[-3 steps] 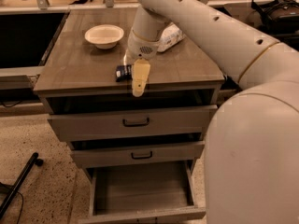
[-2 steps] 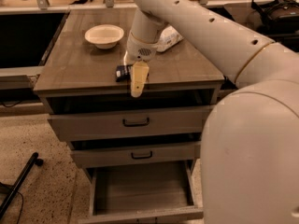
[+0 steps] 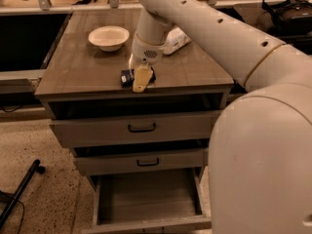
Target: Place rxbar blueberry into bottom drawer
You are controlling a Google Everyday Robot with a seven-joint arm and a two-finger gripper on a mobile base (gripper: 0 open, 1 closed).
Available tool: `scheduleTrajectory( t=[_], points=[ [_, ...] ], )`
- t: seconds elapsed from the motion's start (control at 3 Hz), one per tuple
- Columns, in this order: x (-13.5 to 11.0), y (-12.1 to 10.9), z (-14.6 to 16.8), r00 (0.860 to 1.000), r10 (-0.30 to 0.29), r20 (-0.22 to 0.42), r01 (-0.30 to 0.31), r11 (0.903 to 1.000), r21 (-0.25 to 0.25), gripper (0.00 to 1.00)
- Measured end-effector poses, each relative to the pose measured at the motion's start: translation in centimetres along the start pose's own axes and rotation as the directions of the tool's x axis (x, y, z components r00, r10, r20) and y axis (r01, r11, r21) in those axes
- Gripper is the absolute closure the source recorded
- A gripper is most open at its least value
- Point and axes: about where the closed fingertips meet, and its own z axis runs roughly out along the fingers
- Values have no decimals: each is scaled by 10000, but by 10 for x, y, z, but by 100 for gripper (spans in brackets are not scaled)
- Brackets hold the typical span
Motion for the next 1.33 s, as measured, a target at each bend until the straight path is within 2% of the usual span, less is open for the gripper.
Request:
scheduleTrajectory(
  t=[0.33,0.67,1.0,1.33],
  points=[
    [-2,0,-8,10000,7,-8,-7,10000,-6,92],
    [-2,0,-9,10000,7,-8,-7,10000,-6,100],
    [2,14,-22,9999,112,-12,-112,9996,275,100],
    [11,45,-32,9976,621,294,-634,9969,473,100]
  ],
)
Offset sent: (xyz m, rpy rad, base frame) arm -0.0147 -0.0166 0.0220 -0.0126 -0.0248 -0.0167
